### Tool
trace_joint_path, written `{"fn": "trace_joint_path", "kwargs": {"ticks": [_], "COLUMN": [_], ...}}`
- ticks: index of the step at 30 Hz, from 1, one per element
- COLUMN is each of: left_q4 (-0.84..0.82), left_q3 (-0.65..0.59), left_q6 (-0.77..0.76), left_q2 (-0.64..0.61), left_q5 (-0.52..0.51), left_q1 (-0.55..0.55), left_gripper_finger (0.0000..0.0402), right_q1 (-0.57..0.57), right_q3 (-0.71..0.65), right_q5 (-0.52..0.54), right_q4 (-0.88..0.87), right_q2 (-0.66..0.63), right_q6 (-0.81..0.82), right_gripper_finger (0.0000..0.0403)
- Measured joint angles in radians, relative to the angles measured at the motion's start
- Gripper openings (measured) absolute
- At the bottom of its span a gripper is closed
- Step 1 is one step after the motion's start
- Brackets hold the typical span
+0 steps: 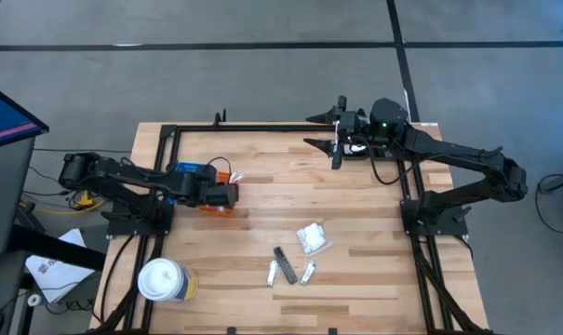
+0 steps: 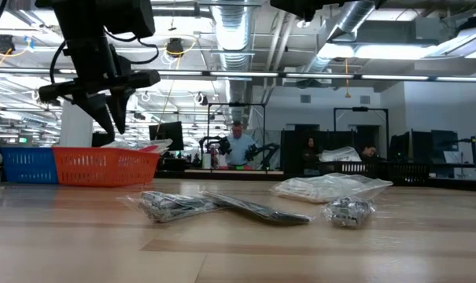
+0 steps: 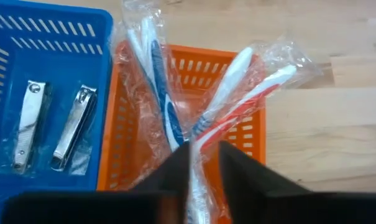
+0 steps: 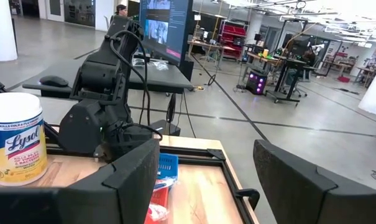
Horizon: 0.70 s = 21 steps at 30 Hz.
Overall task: Pick & Place Travel size toiletries
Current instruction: Put the dark blue toothbrush into the orange bin
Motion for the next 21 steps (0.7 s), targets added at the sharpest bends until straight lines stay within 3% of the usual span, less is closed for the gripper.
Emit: {"fn": "trace_joint_path", "kwargs": {"ticks": [3,16,21], "left_q4": [0.033,0.066,0.165], "left_q3": [-0.011,-0.072,-0.133], "left_q6": [0.030,0.027,0.027], "left_q2": [0.010,0.010,0.009], "left_q5": [0.002,0.022,0.048], "left_q1": [-0.001,0.001,0.001], "left_gripper_finger": [0.0014,0.0000,0.0000], "right_q1": [0.000,0.000,0.000], "right_q3": [0.000,0.000,0.000], "right_q5": [0.000,0.000,0.000], "right_q4": [0.000,0.000,0.000], "right_q2": [0.000,0.000,0.000], "right_q6": [0.000,0.001,0.001], "right_gripper_finger": [0.0255,0.0255,0.0255]}}
